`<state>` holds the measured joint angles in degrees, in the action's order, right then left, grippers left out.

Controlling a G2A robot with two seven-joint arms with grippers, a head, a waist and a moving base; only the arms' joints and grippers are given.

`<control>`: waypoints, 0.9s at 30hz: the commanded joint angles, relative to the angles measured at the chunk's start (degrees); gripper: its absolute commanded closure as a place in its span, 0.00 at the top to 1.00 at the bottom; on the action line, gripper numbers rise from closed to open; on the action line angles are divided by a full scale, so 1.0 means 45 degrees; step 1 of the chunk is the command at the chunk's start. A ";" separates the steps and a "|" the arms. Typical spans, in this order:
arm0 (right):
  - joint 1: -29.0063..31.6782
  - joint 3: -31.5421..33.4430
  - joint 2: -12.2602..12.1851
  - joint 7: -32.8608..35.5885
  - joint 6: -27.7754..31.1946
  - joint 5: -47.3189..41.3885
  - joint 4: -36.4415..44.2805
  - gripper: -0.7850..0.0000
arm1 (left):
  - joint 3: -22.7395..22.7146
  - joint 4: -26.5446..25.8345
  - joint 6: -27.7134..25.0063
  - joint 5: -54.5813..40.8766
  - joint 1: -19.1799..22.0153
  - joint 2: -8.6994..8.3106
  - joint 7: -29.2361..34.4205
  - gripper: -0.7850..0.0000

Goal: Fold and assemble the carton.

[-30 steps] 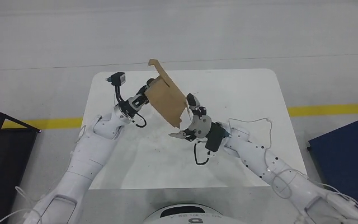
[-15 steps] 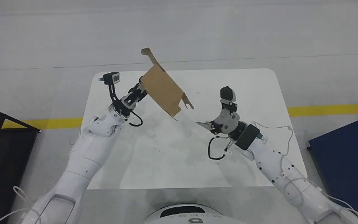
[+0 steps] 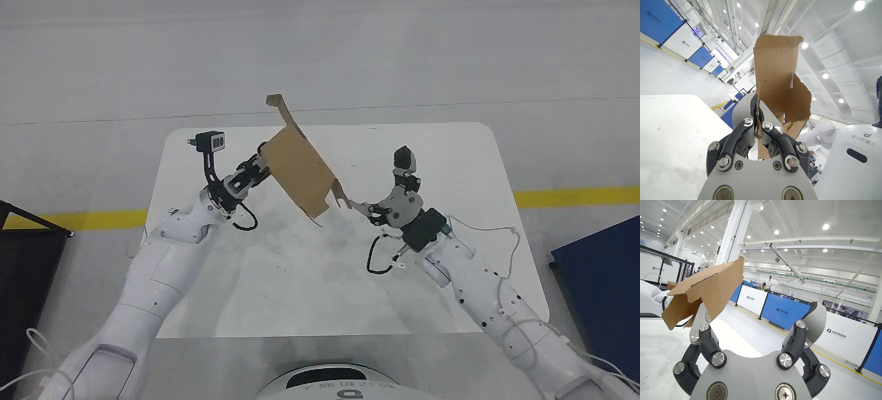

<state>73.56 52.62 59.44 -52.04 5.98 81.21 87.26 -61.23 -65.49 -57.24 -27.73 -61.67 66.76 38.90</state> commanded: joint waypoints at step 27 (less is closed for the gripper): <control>-0.0067 -0.0160 0.0512 -0.1132 0.2012 0.0400 0.0348 1.00 | 0.0185 0.0560 0.1561 -0.4299 0.0178 0.0123 0.3370 0.00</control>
<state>72.95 51.38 61.83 -55.94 14.71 83.31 88.78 -60.30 -63.06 -50.43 -46.87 -60.93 67.31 53.67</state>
